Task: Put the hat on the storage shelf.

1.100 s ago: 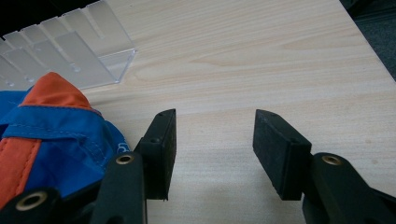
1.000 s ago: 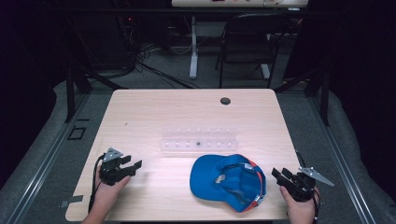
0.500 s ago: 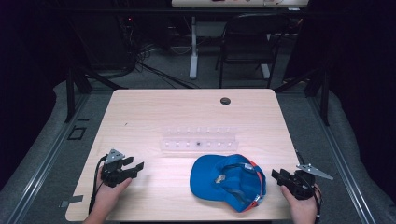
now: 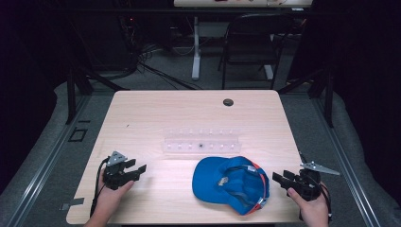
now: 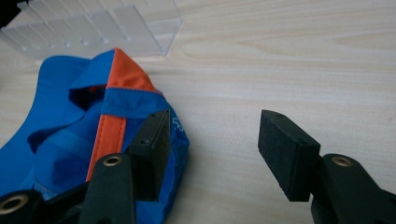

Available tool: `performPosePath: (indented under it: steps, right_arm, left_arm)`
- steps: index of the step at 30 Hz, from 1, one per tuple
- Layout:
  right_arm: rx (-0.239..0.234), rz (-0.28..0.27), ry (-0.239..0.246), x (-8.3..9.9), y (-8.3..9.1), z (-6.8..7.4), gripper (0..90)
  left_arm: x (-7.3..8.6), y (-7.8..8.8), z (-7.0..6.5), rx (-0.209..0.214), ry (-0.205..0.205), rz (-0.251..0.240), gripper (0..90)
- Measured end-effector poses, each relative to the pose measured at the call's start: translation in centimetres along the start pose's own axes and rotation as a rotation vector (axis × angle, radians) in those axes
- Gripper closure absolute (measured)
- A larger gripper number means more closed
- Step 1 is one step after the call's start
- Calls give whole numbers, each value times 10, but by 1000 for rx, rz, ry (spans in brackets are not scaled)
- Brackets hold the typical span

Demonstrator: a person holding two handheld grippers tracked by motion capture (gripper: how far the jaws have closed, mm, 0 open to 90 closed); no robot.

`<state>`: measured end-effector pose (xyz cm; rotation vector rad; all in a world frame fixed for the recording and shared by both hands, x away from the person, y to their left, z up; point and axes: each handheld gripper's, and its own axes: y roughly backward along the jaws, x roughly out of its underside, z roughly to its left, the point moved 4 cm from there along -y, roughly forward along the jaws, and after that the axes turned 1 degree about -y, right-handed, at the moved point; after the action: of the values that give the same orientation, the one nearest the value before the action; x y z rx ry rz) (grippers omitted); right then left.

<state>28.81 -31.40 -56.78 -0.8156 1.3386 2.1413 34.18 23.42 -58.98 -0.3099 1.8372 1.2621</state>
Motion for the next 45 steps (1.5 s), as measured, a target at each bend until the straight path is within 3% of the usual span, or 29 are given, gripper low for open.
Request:
performPosePath:
  steps: [7, 11, 14, 18, 24, 32, 39, 45]
  right_arm:
    - [-21, 87, -13, -2, 6, 5, 528]
    - [-23, 126, 15, -7, 13, 7, 560]
    - [-61, 118, -3, -11, 15, 12, 585]
    - [-71, 98, 27, -17, 16, 19, 534]
    - [-108, 136, 31, -22, 18, 29, 529]
    - [-172, 246, 6, -17, 17, 34, 600]
    - [-213, 283, 17, -12, 10, 37, 609]
    - [-245, 311, -4, -7, 6, 40, 632]
  left_arm:
    - [1, -1, -1, 6, -3, 10, 443]
    - [1, -1, -1, 5, -3, 12, 443]
    - [1, -2, -2, 4, -4, 4, 444]
    - [1, -2, -2, 3, -5, 6, 444]
    - [1, -2, -3, 6, -10, 10, 444]
    - [1, -3, -4, 6, -18, 15, 444]
    - [2, -3, -2, -1, -15, 16, 445]
    - [2, -4, -2, -2, -9, 12, 445]
